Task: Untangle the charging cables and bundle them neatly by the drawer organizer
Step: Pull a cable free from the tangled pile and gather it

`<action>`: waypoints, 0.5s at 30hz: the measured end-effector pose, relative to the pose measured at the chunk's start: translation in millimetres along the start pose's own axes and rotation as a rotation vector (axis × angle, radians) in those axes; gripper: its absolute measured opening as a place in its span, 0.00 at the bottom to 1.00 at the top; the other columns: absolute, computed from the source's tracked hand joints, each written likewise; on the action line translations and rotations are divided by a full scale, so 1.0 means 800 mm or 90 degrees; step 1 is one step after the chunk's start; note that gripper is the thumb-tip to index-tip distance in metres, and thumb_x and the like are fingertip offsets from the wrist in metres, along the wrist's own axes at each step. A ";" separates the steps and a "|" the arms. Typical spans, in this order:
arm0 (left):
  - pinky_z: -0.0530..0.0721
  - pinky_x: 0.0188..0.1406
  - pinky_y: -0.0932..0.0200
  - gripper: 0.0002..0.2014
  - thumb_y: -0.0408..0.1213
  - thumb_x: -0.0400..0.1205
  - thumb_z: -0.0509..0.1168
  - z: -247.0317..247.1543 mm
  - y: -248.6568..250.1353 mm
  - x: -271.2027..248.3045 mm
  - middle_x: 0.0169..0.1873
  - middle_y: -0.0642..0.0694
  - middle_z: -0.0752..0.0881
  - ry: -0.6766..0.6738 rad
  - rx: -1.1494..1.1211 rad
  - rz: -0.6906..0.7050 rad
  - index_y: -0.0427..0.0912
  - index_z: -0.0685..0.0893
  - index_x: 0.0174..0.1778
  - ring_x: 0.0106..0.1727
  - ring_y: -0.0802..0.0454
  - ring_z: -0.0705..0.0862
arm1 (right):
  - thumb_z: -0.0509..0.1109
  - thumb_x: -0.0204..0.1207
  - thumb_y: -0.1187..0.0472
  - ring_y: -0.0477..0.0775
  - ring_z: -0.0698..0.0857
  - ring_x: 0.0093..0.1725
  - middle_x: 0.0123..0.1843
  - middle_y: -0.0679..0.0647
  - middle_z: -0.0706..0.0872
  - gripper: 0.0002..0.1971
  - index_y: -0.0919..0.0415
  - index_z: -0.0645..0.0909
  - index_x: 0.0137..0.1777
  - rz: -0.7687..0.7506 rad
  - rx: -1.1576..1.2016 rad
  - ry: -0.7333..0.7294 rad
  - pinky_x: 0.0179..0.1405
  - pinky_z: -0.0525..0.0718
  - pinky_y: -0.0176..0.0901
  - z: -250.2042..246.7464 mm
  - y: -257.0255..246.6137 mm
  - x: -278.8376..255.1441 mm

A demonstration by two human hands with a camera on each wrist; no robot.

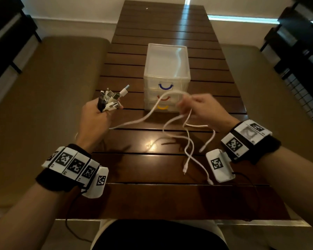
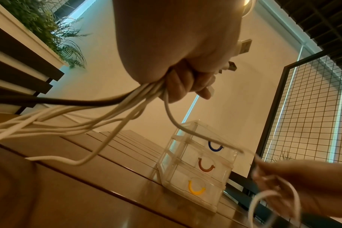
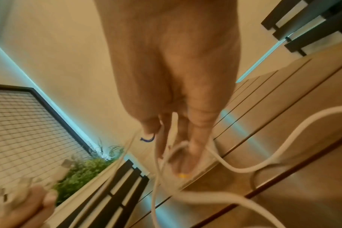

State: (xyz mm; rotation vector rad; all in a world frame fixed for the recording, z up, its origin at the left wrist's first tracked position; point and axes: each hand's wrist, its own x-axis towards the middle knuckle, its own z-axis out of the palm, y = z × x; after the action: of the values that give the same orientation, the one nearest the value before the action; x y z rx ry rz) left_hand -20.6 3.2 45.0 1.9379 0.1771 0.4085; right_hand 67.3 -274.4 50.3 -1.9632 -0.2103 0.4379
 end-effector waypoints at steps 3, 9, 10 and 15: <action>0.68 0.30 0.61 0.12 0.36 0.84 0.66 -0.003 -0.002 0.000 0.22 0.65 0.80 0.002 -0.013 0.005 0.52 0.87 0.36 0.26 0.66 0.74 | 0.62 0.87 0.59 0.60 0.87 0.42 0.41 0.63 0.88 0.14 0.62 0.87 0.47 -0.126 0.213 0.112 0.50 0.88 0.58 0.010 -0.020 0.008; 0.64 0.25 0.59 0.12 0.37 0.82 0.65 -0.010 -0.008 0.004 0.19 0.60 0.77 0.022 -0.032 -0.002 0.53 0.87 0.34 0.25 0.55 0.68 | 0.56 0.87 0.43 0.59 0.90 0.47 0.49 0.56 0.92 0.23 0.54 0.90 0.52 -0.066 -0.192 -0.087 0.54 0.89 0.54 0.018 -0.031 -0.001; 0.65 0.26 0.59 0.12 0.37 0.82 0.65 -0.011 -0.009 0.002 0.19 0.60 0.77 0.017 -0.027 -0.006 0.53 0.87 0.35 0.25 0.55 0.68 | 0.54 0.87 0.41 0.55 0.90 0.47 0.51 0.53 0.92 0.24 0.51 0.89 0.52 -0.023 -0.314 -0.150 0.53 0.89 0.51 0.020 -0.028 -0.004; 0.67 0.26 0.58 0.07 0.40 0.80 0.66 -0.006 -0.009 -0.006 0.26 0.46 0.81 -0.020 0.000 0.005 0.52 0.88 0.39 0.26 0.56 0.69 | 0.54 0.88 0.45 0.57 0.92 0.38 0.45 0.61 0.91 0.25 0.65 0.86 0.54 0.040 -0.099 -0.128 0.38 0.91 0.42 0.032 -0.036 -0.012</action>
State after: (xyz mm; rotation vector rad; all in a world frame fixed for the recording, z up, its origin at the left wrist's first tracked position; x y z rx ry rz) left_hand -26.1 8.7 38.7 1.9447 0.1485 0.3832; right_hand 50.1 -243.8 68.9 -2.0809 -0.3201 0.6787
